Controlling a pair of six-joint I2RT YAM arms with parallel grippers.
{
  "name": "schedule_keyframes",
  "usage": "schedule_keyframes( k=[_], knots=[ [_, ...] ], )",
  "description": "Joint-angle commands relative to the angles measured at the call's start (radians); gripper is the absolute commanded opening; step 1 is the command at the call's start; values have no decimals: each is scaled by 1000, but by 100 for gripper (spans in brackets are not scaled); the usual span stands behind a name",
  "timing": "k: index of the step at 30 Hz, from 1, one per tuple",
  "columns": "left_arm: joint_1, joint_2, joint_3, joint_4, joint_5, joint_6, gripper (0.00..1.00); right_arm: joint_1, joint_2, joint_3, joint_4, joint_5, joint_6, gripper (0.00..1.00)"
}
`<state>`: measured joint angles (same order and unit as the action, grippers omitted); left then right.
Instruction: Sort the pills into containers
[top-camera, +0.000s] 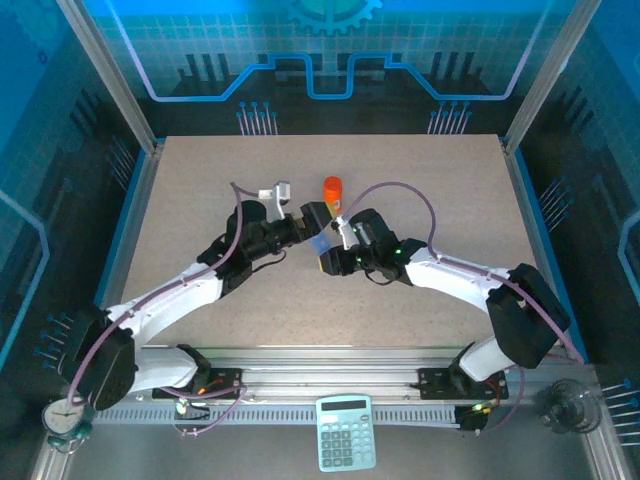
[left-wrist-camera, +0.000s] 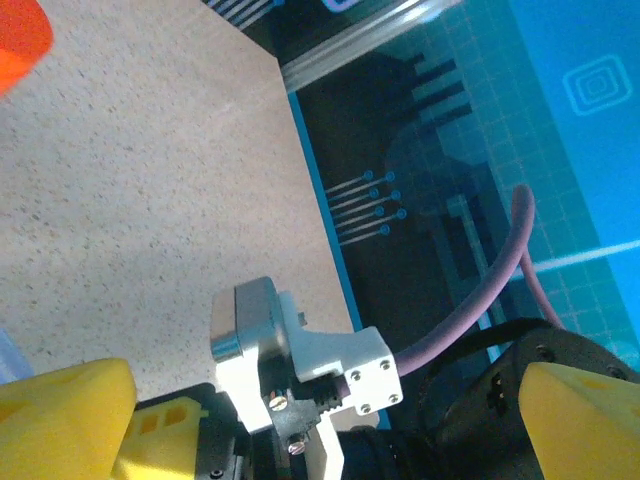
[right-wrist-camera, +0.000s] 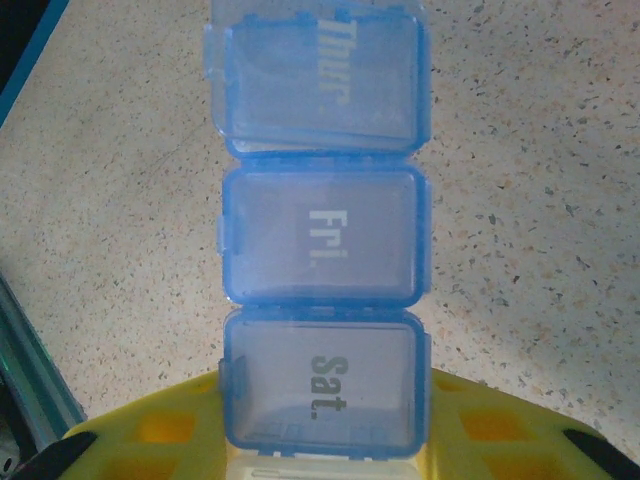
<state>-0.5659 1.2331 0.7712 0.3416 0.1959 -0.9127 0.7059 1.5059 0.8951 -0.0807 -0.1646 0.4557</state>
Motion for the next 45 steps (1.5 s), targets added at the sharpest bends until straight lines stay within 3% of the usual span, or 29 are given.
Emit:
schedule_keyframes(
  k=[1,11,27,30,36,45],
  knots=[
    [12,-64,-16,-64,-117,62,99,-15,16,-38,5,7,-18,36],
    [140,-90,-92,-159,-130,95,99,-16,156,58,-143,63,-219,39],
    [157,-47,-138,-172,-122,96,99,94,339,111,-207,189,-282,43],
    [156,-33,-135,-163,-112,97,99,97,347,108,-212,205,-285,49],
    [156,-29,-138,-150,-101,94,99,97,322,93,-239,240,-274,69],
    [157,-24,-126,-149,-86,104,99,62,270,48,-296,356,-218,73]
  ],
)
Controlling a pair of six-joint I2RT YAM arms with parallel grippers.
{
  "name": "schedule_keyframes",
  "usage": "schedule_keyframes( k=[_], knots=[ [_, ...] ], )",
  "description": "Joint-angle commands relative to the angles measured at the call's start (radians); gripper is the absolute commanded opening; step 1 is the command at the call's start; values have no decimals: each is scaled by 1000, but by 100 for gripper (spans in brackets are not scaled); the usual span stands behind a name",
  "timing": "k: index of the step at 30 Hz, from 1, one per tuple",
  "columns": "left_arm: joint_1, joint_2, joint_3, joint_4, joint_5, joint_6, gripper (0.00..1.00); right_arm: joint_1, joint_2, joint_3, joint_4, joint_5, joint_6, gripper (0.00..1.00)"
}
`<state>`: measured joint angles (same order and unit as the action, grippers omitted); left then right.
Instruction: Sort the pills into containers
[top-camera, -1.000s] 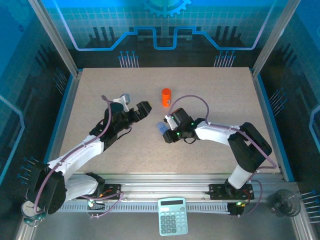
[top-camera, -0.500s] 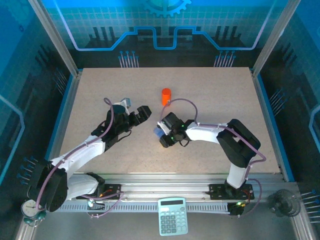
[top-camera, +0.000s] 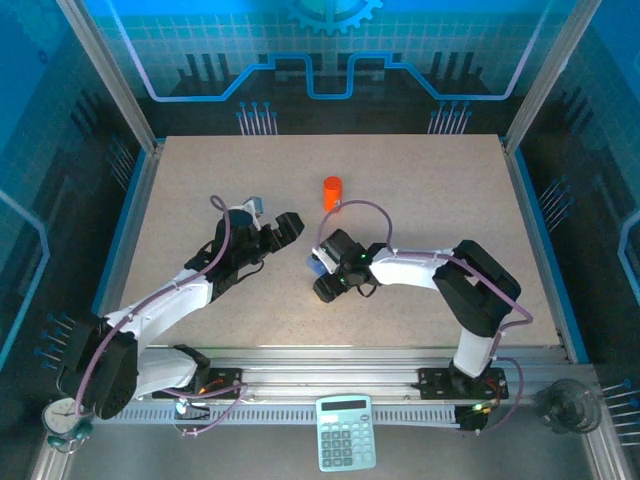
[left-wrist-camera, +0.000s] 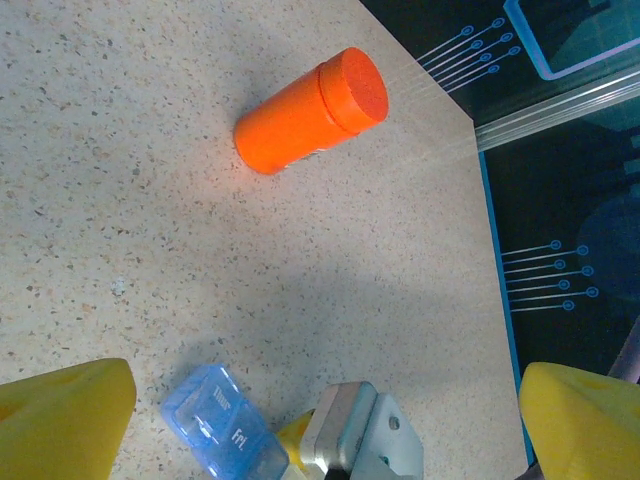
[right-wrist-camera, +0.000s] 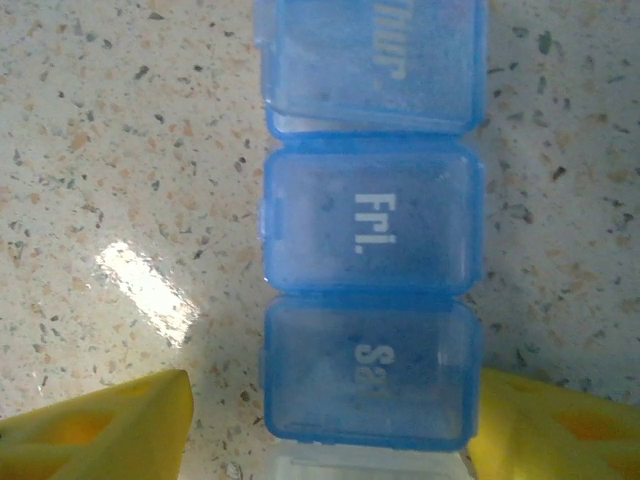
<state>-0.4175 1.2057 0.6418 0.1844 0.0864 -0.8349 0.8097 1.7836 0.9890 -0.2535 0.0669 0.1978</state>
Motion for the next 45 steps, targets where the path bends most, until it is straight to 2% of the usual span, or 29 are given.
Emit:
schedule_keyframes(
  k=[1,10,15,19,23,27,31,45],
  knots=[
    [9,3,7,7,26,28,99,-56,-18,-52,-129,133,51,73],
    [9,5,27,-11,47,43,99,-188,-107,-96,-145,154,108,73],
    [9,8,38,-28,55,53,99,-234,-148,-81,-165,102,107,73],
    [4,16,79,-121,54,101,99,-253,-243,-103,-169,25,129,73],
    [-14,42,145,-274,25,208,99,-268,-276,-93,-141,-54,164,74],
    [-58,97,222,-434,-50,330,99,-264,-228,-51,-120,-124,187,77],
    [-102,154,272,-536,-113,409,99,-242,-148,-6,-106,-128,188,79],
    [-178,227,268,-594,-205,500,99,-216,1,58,-84,-95,187,79]
  ],
)
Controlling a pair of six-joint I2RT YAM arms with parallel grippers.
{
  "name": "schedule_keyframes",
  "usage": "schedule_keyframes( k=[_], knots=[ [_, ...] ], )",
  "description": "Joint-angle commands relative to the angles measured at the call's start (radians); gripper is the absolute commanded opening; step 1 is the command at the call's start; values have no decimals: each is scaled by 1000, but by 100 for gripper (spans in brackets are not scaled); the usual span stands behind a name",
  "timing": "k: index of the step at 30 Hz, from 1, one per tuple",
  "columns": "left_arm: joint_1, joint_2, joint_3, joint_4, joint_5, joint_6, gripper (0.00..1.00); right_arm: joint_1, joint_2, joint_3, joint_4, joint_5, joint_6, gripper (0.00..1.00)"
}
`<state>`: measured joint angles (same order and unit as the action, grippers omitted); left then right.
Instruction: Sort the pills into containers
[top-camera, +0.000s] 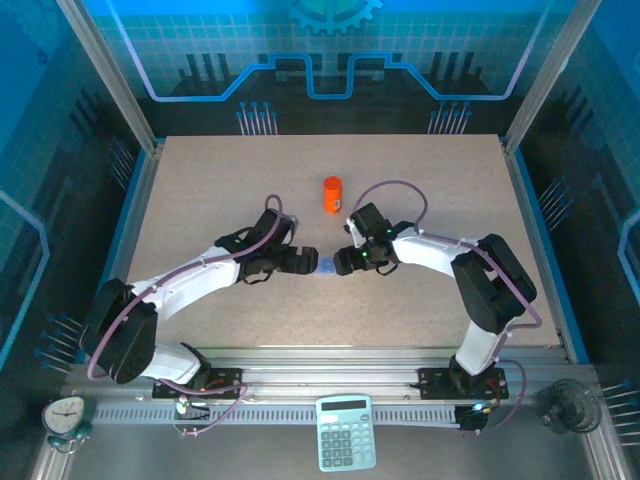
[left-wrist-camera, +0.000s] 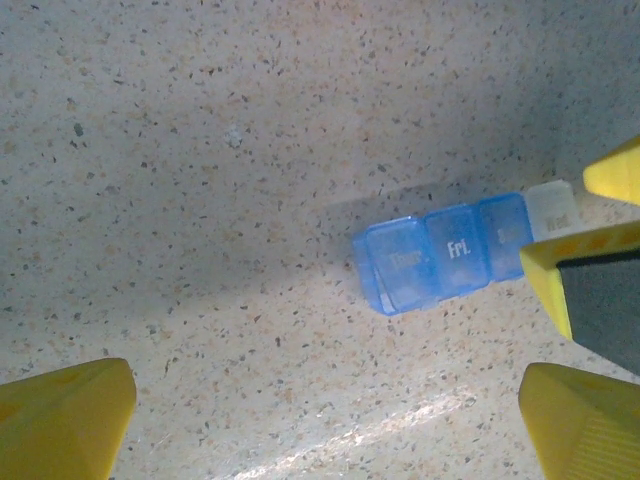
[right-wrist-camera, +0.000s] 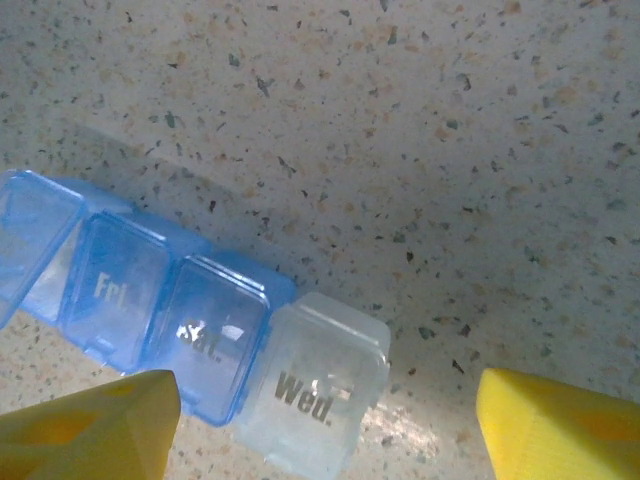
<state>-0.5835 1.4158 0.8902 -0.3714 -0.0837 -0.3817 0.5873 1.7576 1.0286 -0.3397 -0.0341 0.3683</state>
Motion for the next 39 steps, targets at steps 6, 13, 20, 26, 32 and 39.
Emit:
schedule_keyframes(
  k=[6,13,20,26,32,39],
  knots=[
    [-48,48,8,-34,-59,64,99,5,47,-2,18,0,16,78],
    [-70,102,-6,-7,-68,62,99,4,36,-14,24,-19,18,78],
    [-70,103,-14,23,-73,49,99,-17,-31,-1,19,-50,24,79],
    [-70,97,-20,26,-81,42,99,-44,-59,20,15,-64,31,79],
    [-69,91,-28,30,-90,39,99,-53,0,54,8,-56,32,79],
    [-70,92,-30,29,-103,47,99,-66,74,60,31,-51,37,78]
  ],
)
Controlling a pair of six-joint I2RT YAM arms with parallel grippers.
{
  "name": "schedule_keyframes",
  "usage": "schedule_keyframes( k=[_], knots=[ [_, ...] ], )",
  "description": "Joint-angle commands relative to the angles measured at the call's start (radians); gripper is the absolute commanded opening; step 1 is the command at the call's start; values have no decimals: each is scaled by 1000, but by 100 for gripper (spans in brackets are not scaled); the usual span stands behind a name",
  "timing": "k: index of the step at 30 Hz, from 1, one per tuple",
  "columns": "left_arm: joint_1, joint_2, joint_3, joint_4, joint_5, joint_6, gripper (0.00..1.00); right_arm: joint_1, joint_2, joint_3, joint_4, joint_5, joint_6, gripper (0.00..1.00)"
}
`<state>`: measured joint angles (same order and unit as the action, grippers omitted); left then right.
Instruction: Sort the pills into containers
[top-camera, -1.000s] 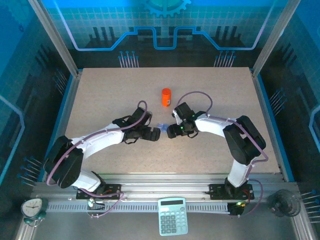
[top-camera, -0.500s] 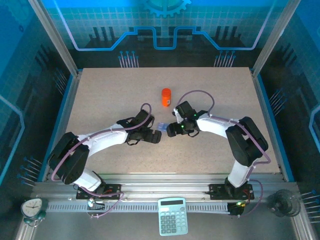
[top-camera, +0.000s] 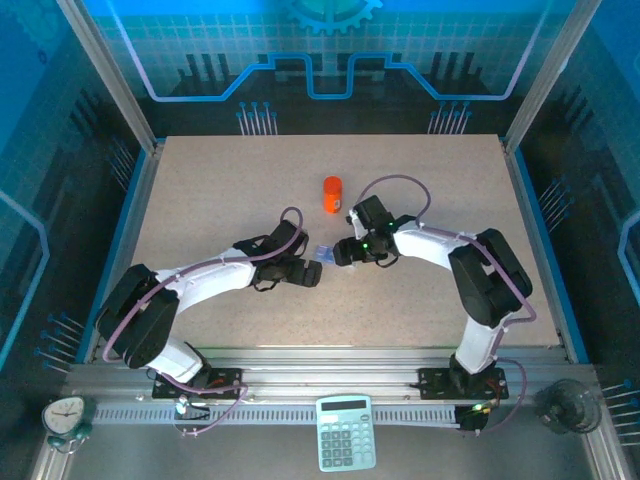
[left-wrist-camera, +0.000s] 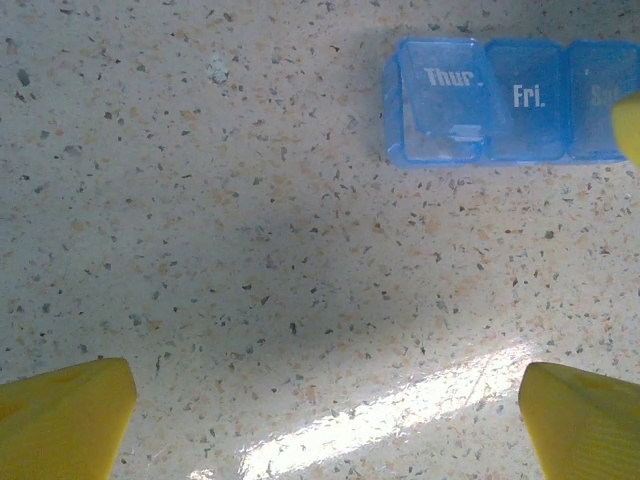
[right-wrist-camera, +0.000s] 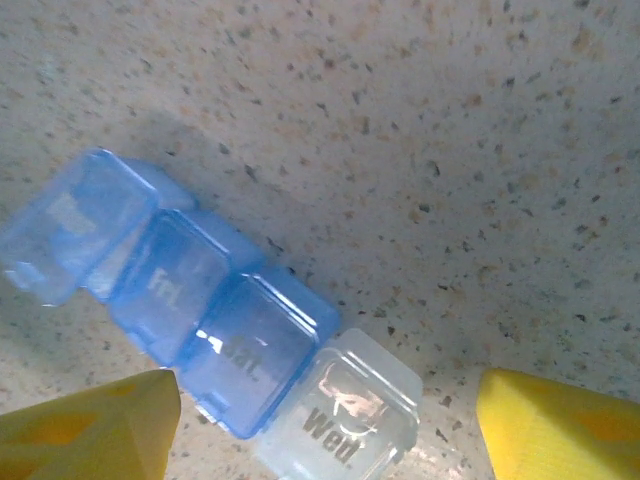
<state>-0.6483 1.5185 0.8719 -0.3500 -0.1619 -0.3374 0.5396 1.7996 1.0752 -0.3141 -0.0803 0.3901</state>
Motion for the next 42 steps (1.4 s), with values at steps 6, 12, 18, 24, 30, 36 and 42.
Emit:
schedule_keyframes(
  k=[6,12,18,24,30,36,42],
  knots=[
    [-2,25,-3,23,-31,4,99,-27,45,-7,22,-12,18,78],
    [2,96,31,37,-44,10,99,-30,47,-14,32,-26,21,77],
    [6,126,50,39,-37,13,99,-36,21,-3,30,-48,21,79],
    [11,113,53,42,-41,23,99,-65,-18,14,23,-75,21,80],
    [29,104,66,39,-39,26,99,-91,-9,46,7,-76,18,80],
    [43,97,76,37,-34,27,99,-96,27,75,-2,-63,11,80],
    [49,95,84,32,-37,32,99,-96,60,97,-6,-67,10,80]
  ],
)
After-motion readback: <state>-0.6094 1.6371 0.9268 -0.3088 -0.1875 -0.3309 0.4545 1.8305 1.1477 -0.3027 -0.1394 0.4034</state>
